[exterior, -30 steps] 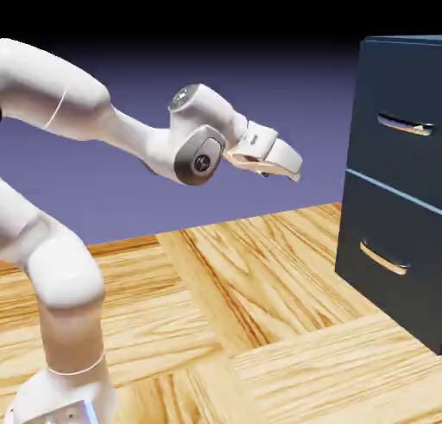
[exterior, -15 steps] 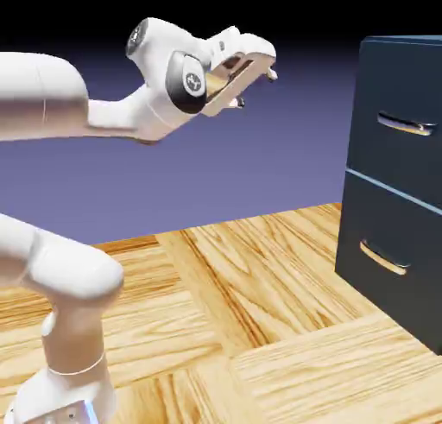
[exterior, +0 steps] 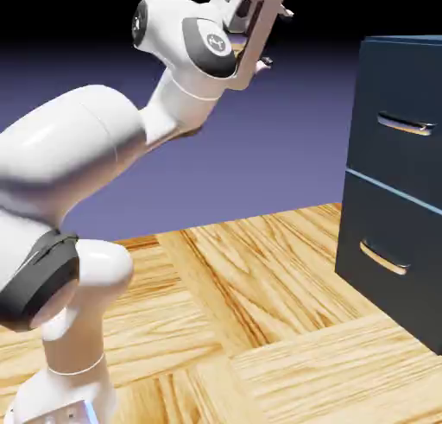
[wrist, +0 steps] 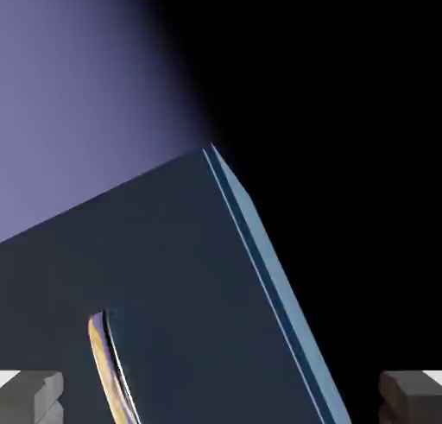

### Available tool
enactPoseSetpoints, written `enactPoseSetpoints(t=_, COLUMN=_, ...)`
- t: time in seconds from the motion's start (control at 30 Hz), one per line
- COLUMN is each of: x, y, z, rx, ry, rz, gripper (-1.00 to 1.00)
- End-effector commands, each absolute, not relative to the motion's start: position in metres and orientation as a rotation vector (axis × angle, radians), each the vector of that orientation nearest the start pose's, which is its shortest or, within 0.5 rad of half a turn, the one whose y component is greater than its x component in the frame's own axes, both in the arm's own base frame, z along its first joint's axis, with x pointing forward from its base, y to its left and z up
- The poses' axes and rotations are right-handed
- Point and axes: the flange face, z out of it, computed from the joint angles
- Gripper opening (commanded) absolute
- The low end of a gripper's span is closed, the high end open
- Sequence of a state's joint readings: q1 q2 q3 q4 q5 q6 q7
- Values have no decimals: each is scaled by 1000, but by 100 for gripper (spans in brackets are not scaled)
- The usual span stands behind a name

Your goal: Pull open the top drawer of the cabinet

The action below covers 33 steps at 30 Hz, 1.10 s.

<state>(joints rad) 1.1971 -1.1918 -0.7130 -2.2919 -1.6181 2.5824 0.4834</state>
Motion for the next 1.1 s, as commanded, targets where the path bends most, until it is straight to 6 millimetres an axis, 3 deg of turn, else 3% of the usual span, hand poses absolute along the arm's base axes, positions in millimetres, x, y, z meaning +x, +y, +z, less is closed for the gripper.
enactPoseSetpoints(t=0.0, x=360, y=-14, z=727, rx=-2267, ry=-731, rz=-2254, gripper=0)
enactPoseSetpoints(t=0.23, x=420, y=-42, z=706, rx=-2269, ry=-773, rz=-2391, gripper=0)
enactPoseSetpoints(t=0.43, x=487, y=-46, z=665, rx=-2323, ry=-814, rz=-2462, gripper=0)
enactPoseSetpoints(t=0.63, x=558, y=-22, z=604, rx=-2412, ry=-898, rz=-2495, gripper=0)
enactPoseSetpoints(t=0.83, x=617, y=27, z=530, rx=-2503, ry=-1038, rz=-2504, gripper=0)
enactPoseSetpoints(t=0.87, x=617, y=27, z=530, rx=-2503, ry=-1038, rz=-2504, gripper=0)
enactPoseSetpoints(t=1.07, x=667, y=27, z=530, rx=-2503, ry=-1038, rz=-2504, gripper=0)
